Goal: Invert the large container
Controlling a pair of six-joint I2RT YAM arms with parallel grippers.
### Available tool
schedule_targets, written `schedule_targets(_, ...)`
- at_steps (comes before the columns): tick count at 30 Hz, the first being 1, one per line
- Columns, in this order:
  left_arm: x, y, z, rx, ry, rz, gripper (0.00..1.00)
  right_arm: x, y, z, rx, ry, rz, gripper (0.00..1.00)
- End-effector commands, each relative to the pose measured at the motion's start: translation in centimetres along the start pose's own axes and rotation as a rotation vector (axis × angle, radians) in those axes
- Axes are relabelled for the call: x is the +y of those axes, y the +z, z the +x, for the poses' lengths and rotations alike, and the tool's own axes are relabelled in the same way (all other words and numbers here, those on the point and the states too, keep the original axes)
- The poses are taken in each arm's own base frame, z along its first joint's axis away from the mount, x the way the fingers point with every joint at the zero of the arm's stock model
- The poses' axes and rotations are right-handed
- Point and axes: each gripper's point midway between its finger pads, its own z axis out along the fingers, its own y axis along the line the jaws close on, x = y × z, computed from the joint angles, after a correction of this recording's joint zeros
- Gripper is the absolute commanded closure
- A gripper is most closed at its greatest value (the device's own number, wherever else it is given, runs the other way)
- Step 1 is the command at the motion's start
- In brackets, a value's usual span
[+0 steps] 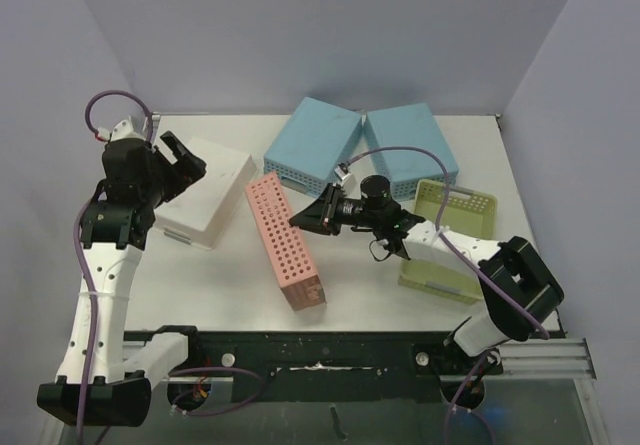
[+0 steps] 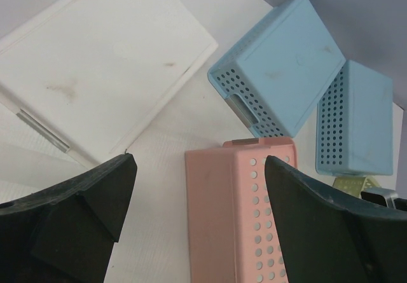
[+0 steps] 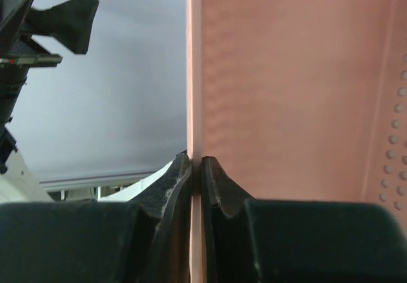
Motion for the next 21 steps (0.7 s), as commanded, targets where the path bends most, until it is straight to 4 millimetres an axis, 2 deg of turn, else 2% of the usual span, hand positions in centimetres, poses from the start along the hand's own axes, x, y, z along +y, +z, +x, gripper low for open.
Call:
schedule_targets(1,-2.0,-0.1,-1.1,-0.028,0.005,0.095,0.17,4.9,-1.2,0.3,0.006,-0.016,-0.200,1.00)
schedule_targets(4,-3.0,0.2,-0.6,-0.005,-0.007,0.153,0.17,1.1,-2.3,-0.3,-0.039,0.056,-0.118,1.00)
schedule_targets(8,-3.3,0.3,-0.2,0.014,-0.003,0.175,0.17,-5.2,-5.3,-1.6,-0.136,0.125,0.060,1.00)
schedule_targets(9,-3.3,0.3,-0.1,0.018,-0.003,0.179,0.17,-6.7,-6.0,-1.8,-0.156,0.119,0.117,0.99)
schedule_targets(11,-3.4,0.2,0.2,0.021,-0.006,0.187,0.17,-9.0,-7.3,-2.0,-0.175,0.093,0.242,0.86)
schedule_targets(12,-3.4,0.2,0.2,0.022,-0.008,0.194,0.17,-9.6,-7.8,-2.1,-0.178,0.061,0.295,0.81)
schedule_targets(13,-3.5,0.1,0.3,0.023,-0.009,0.201,0.17,-10.6,-8.4,-2.1,-0.186,0.046,0.371,0.72)
schedule_targets(15,-3.7,0.1,0.4,0.030,-0.007,0.212,0.17,-11.2,-9.0,-2.3,-0.182,-0.010,0.441,0.49)
schedule_targets(16,-3.8,0.1,0.6,0.036,-0.006,0.218,0.17,-11.5,-9.1,-2.2,-0.177,-0.029,0.468,0.42)
schedule_targets(19,-4.3,0.0,0.8,0.049,-0.002,0.251,0.17,-12.0,-8.7,-2.2,-0.157,-0.063,0.495,0.35)
schedule_targets(21,-4.6,-0.2,0.9,0.053,-0.001,0.272,0.17,-12.0,-7.6,-1.8,-0.127,-0.074,0.485,0.35)
